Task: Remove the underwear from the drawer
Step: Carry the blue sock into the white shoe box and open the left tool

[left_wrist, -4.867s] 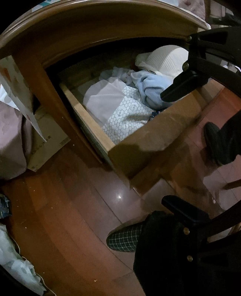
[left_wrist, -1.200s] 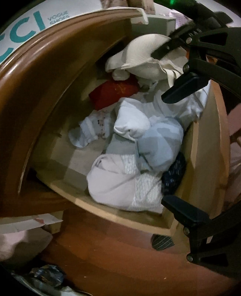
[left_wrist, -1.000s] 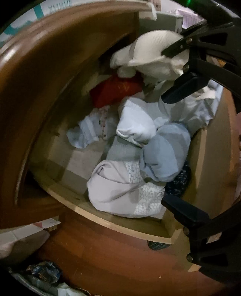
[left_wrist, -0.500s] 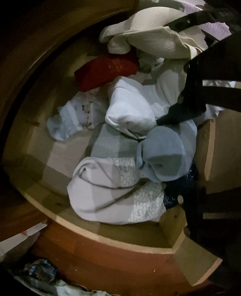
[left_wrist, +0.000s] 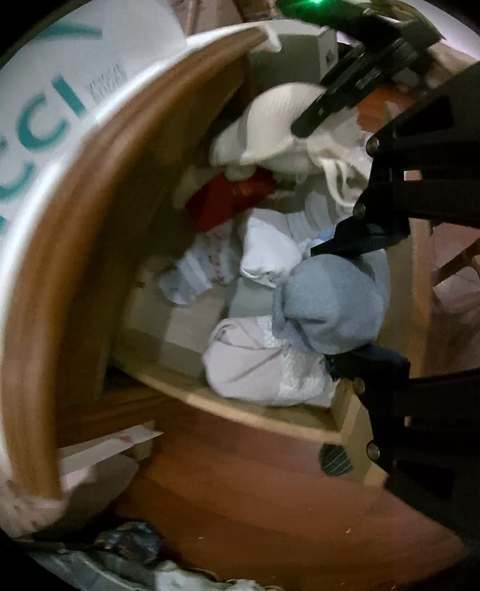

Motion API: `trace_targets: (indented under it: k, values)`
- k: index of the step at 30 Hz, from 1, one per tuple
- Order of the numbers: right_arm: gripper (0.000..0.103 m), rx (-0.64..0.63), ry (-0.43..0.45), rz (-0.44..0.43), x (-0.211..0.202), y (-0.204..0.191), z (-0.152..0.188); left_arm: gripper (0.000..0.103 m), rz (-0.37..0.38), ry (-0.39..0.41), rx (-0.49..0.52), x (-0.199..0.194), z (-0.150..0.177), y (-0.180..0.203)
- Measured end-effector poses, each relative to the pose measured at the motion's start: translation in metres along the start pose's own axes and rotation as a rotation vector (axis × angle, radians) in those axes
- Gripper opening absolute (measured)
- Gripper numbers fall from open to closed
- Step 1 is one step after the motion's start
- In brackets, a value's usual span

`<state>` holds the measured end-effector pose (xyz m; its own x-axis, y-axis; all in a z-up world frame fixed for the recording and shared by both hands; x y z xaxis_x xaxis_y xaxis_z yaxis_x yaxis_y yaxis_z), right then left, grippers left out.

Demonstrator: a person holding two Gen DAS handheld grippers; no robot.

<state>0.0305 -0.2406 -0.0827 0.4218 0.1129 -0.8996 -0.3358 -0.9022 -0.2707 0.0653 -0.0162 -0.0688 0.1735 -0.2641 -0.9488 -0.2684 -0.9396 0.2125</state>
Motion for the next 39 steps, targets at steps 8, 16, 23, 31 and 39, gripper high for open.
trace_targets:
  k: [8, 16, 23, 31, 39]
  values:
    - [0.036, -0.011, 0.011, 0.004, 0.002, 0.0, 0.0, 0.042, 0.012, 0.152, 0.117, -0.083, -0.016, 0.004]
    - [0.036, -0.021, 0.02, 0.015, 0.002, 0.0, 0.0, 0.042, -0.023, 0.377, 0.185, -0.199, -0.053, 0.007]
    - [0.036, -0.027, 0.022, 0.021, 0.002, 0.0, 0.0, 0.042, -0.059, 0.518, 0.169, -0.274, -0.123, 0.006]
    - [0.036, -0.026, 0.02, 0.021, 0.002, 0.0, 0.0, 0.042, -0.089, 0.55, 0.216, -0.281, -0.215, 0.015]
    - [0.036, -0.015, 0.013, 0.015, 0.004, 0.001, 0.0, 0.042, -0.1, 0.462, 0.305, -0.214, -0.258, 0.03]
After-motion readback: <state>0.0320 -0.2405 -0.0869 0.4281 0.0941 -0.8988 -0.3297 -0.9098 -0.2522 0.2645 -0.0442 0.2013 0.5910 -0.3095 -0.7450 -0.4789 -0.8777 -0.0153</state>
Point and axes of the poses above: each gripper's, at about its wrist camera, not at the fingertips, and x roughly the way its jaws point, y to its right, z to its underside, the point moved 8 cm from there along x, roughly the way its jaws point, and after that the axes turned 10 degrees about x, right-handed, at the moved point
